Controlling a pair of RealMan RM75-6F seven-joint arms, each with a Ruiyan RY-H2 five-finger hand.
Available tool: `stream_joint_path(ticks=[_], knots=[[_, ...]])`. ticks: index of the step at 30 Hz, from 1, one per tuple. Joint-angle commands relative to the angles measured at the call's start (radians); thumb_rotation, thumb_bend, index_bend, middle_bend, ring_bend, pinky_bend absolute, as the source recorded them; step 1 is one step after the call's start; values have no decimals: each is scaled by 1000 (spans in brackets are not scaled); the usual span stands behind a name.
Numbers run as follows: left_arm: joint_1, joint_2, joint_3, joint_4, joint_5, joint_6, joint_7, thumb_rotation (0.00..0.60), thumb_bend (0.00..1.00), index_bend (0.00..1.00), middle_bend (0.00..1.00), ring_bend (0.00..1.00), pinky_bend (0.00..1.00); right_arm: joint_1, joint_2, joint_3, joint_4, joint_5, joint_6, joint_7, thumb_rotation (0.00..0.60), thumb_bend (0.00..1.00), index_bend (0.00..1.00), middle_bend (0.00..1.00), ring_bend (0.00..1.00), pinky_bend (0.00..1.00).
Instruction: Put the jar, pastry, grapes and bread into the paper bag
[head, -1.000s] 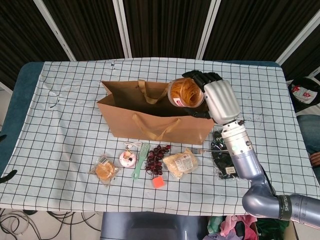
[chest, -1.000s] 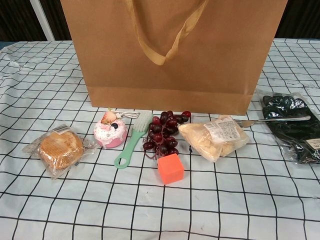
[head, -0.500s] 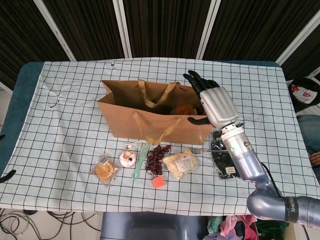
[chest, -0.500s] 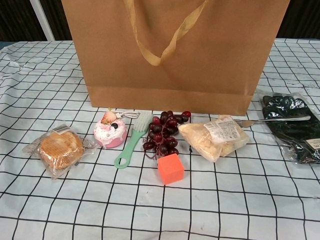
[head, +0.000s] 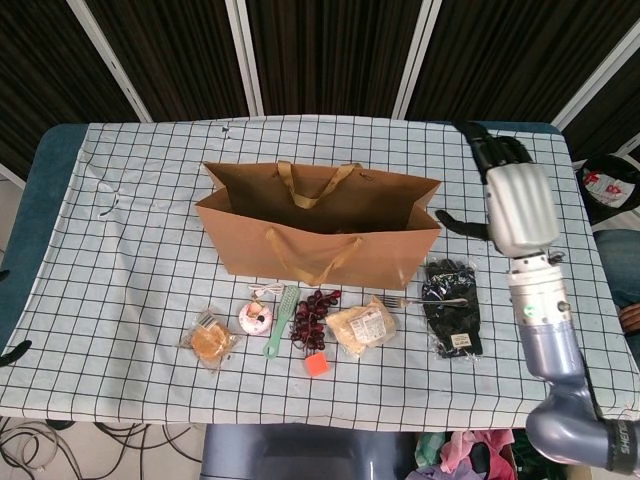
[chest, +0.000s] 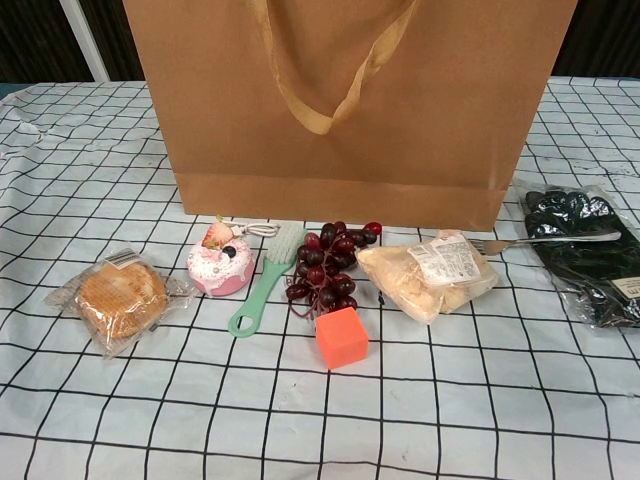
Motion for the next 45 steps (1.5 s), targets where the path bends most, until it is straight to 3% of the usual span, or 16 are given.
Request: stream_joint_path(ticks=[1, 6, 10, 16, 22, 30, 45], knots=[[2, 1, 0, -2, 1, 4, 0, 600, 105, 142, 72, 28, 118, -159, 171, -115, -121, -18, 23, -61, 600, 64, 133, 165, 266, 211], [9, 1, -3, -5, 4, 22, -5, 600, 105, 142, 72, 28, 118, -276, 230, -263, -164, -39, 62, -217, 600, 65, 132, 165, 262, 210], [9, 0, -1, -7, 4, 18, 1, 600, 105, 143, 72, 28, 118, -316, 225, -355, -196, -37, -12, -232, 600, 72, 146, 173, 264, 211], [8, -3, -1, -9, 6, 18, 11, 600, 105, 142, 72, 28, 118, -297, 163, -397, -155, -124, -157, -146, 600, 75, 175, 179, 263, 210], [7, -4, -5, -7, -6, 14, 16, 600, 105, 142, 71, 28, 118, -256, -31, -450, -44, -314, -266, -153, 600, 81, 174, 174, 255, 210], [9, 3, -10, -3, -19, 10, 1, 600, 105, 142, 71, 28, 118, -197, -261, -425, 63, -363, -306, -214, 600, 82, 166, 135, 202, 210], [4, 4, -6, -5, -19, -6, 11, 600, 105, 142, 71, 28, 118, -68, -479, -349, 208, -312, -383, -352, 600, 82, 156, 104, 174, 210]])
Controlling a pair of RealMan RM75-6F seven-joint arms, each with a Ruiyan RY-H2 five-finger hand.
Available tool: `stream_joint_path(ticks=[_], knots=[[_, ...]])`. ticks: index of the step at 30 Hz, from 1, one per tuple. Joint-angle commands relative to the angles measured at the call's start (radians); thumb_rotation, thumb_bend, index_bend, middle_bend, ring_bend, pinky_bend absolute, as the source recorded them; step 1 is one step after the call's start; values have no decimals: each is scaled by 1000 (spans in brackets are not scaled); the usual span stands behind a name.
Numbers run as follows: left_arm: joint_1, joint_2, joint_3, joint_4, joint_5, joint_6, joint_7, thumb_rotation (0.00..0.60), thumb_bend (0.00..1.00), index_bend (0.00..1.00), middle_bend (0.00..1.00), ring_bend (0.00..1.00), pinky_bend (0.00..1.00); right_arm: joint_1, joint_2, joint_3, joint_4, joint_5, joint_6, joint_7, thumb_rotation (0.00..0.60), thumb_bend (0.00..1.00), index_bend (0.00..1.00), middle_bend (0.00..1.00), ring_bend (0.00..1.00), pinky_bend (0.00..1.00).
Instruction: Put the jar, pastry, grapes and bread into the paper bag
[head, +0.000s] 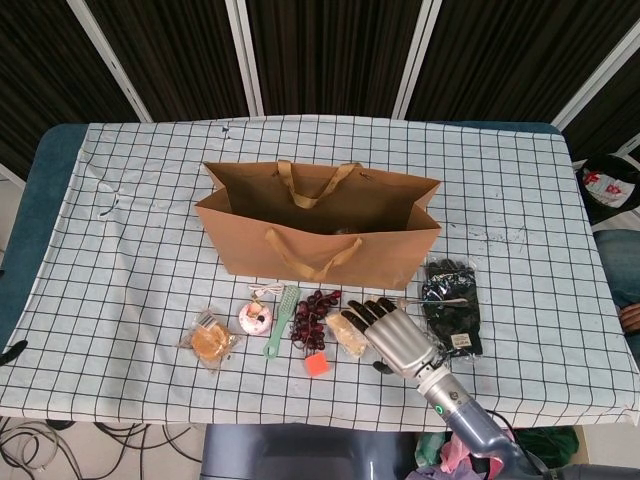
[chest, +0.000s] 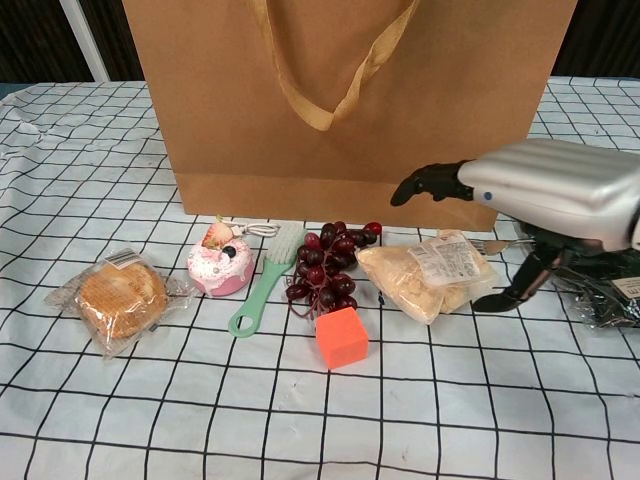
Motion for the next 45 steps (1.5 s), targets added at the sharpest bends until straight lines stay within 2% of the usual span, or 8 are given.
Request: stream_joint_path(ticks=[1, 9, 21, 31, 37, 40, 45], knots=[[-1, 0, 0, 0, -1, -2, 1, 600, 106, 142, 71, 28, 118, 38, -43, 20, 46, 34, -34, -46, 600, 82, 155, 104, 174, 210], [-3, 3, 2, -1, -4, -11, 0, 600, 105, 144, 71, 29, 118, 108, -101, 43, 139, 115, -99, -107, 600, 87, 154, 116, 178, 210], [-6, 1, -1, 1, -10, -18, 4, 600, 105, 144, 71, 28, 118, 158, -118, 36, 203, 214, -138, -143, 600, 105, 159, 162, 217, 210], [-5, 1, 0, 2, -10, -18, 4, 600, 105, 145, 71, 28, 120, 180, -139, 20, 246, 236, -137, -134, 600, 211, 233, 244, 284, 210], [-7, 2, 2, 2, -8, -22, 3, 600, 105, 145, 71, 28, 120, 180, -150, 13, 258, 222, -116, -106, 600, 344, 362, 388, 406, 231], [-6, 2, 2, 2, -6, -21, 3, 600, 105, 145, 71, 28, 120, 180, -152, 7, 267, 214, -110, -91, 600, 389, 383, 412, 433, 244], [-6, 3, 1, 2, -8, -20, 2, 600, 105, 147, 71, 28, 120, 163, -142, 12, 258, 190, -73, -36, 600, 404, 394, 422, 445, 253]])
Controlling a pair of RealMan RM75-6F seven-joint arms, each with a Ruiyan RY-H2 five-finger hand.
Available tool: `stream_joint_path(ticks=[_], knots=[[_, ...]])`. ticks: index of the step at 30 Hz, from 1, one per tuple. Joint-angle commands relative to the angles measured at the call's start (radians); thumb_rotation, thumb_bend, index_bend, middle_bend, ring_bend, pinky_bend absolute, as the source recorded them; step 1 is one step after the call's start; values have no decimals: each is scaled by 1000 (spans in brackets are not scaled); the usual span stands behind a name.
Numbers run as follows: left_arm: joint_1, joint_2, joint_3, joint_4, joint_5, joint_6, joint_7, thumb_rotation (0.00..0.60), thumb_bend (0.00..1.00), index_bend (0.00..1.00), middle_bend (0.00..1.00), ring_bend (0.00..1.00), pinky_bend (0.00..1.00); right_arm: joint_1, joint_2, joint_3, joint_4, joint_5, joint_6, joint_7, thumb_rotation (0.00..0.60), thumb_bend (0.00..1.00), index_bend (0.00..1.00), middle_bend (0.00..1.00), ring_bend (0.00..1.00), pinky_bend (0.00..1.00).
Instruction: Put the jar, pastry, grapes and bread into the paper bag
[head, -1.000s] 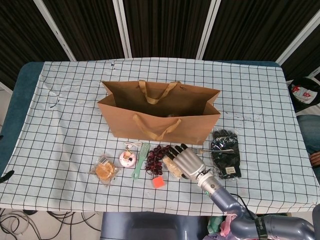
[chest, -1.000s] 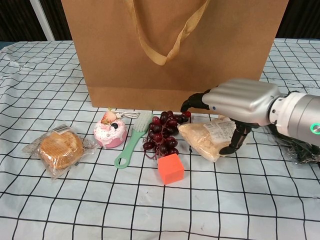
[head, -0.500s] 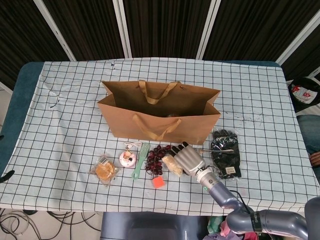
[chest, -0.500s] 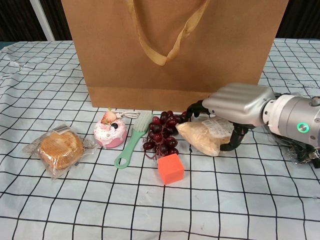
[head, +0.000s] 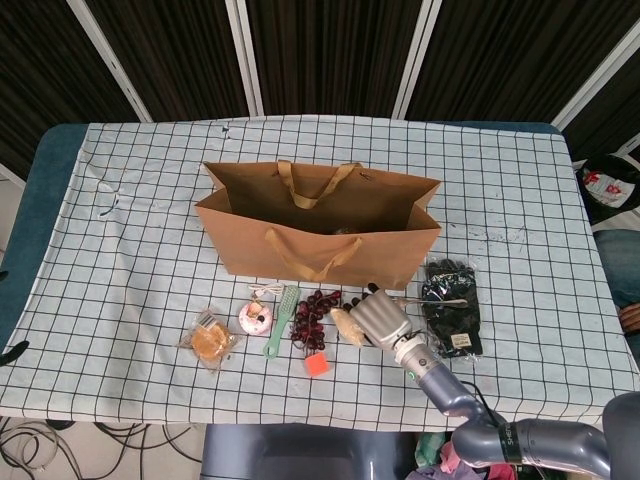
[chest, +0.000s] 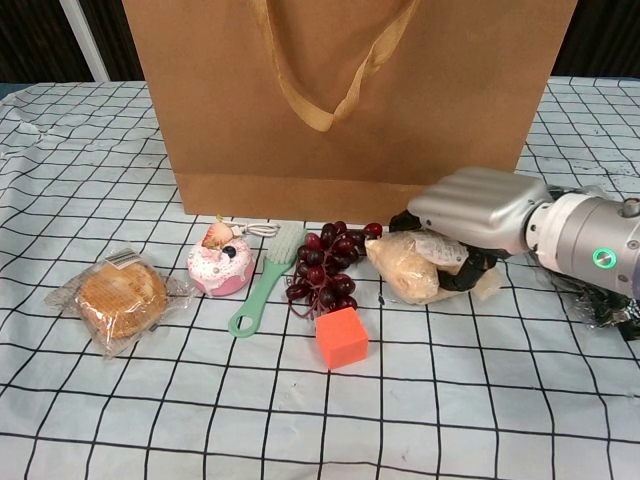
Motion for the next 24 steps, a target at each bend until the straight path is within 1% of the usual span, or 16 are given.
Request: stream_joint_path(ticks=[1, 5, 9, 11, 16, 17, 20, 22, 24], knots=[[0, 0, 0, 0, 0, 0, 0, 600, 105, 147, 71, 28, 120, -17, 12, 5, -15, -23, 31, 48, 600, 404, 394, 422, 445, 253], [-1, -1, 1, 1, -1, -3, 2, 600, 105, 147, 71, 28, 121, -50, 56, 5, -66, -73, 87, 119, 600, 404, 394, 424, 445, 253], [-2, -2, 1, 0, -2, -6, 7, 600, 105, 148, 71, 28, 122, -100, 124, -5, -146, -145, 179, 171, 600, 404, 394, 425, 445, 253], [-1, -2, 2, -2, -1, -5, 9, 600, 105, 148, 71, 28, 122, -139, 176, -12, -203, -190, 247, 202, 600, 404, 394, 426, 445, 253], [0, -3, 2, -4, -1, -3, 13, 600, 105, 148, 70, 28, 122, -225, 299, -27, -305, -265, 389, 238, 600, 400, 394, 427, 445, 253], [0, -3, 2, -4, -1, -3, 14, 600, 105, 148, 70, 28, 122, -239, 315, -24, -315, -272, 415, 240, 600, 399, 394, 427, 445, 253], [-1, -4, 5, -7, 3, -5, 19, 600, 105, 148, 70, 28, 122, -304, 408, -14, -373, -299, 524, 267, 600, 397, 394, 427, 445, 253], [-1, -4, 7, -10, 7, -5, 22, 600, 105, 148, 70, 28, 122, -325, 465, 9, -397, -293, 561, 293, 600, 396, 394, 427, 445, 253], [-1, -4, 9, -12, 10, -4, 24, 600, 105, 148, 70, 28, 122, -331, 515, 49, -408, -276, 584, 307, 600, 395, 394, 424, 445, 253]])
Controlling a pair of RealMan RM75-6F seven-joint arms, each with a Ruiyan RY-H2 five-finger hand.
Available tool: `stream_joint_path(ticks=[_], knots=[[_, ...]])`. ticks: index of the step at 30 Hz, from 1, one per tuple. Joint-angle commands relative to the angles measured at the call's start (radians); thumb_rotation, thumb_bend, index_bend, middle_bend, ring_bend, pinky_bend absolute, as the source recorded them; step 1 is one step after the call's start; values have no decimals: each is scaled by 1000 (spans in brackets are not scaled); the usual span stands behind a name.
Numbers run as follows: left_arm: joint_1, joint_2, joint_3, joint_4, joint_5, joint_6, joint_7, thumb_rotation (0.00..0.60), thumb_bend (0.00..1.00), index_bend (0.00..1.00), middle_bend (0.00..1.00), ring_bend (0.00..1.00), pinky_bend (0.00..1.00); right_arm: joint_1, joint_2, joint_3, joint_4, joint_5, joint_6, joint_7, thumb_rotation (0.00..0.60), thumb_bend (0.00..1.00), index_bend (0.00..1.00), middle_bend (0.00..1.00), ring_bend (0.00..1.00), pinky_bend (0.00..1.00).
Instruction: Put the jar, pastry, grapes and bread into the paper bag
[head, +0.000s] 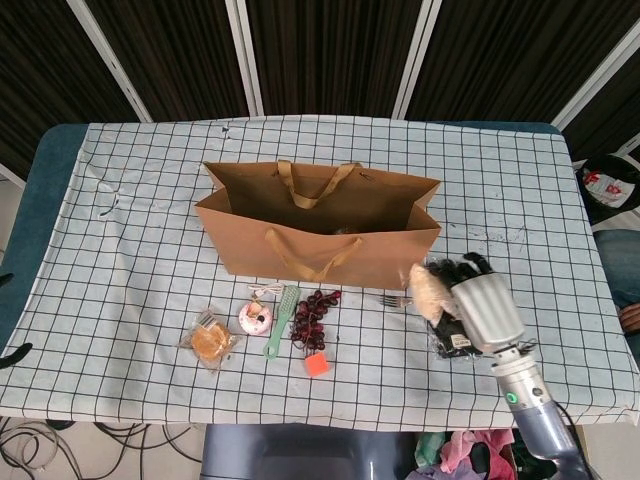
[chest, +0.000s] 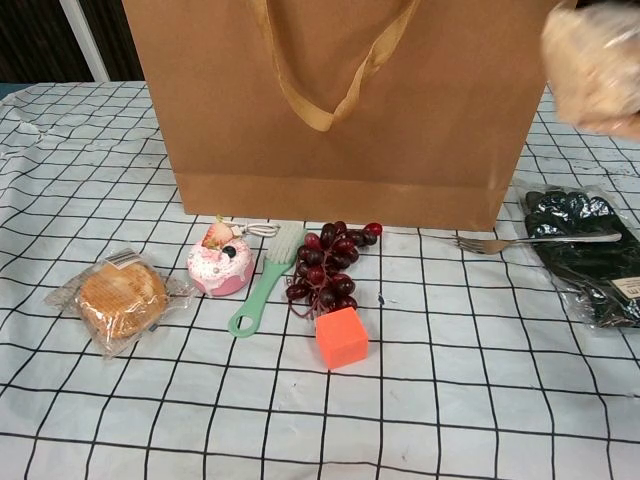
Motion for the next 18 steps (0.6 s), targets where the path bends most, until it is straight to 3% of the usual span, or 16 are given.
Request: stream_joint_path(ticks=[1, 10, 18], knots=[[1, 0, 1, -3, 3, 2, 1, 600, 105, 148, 70, 28, 122, -40, 115, 79, -50, 12, 72, 44, 600, 395, 393, 423, 445, 253], [5, 5, -3, -2, -2, 10, -10, 600, 105, 148, 70, 28, 122, 86, 192, 311, -20, 174, 14, 79, 600, 387, 394, 414, 444, 254], [4, 9, -5, 2, -7, 6, -21, 600, 105, 148, 70, 28, 122, 288, 146, 426, 41, 389, -180, 11, 600, 380, 393, 413, 443, 254]])
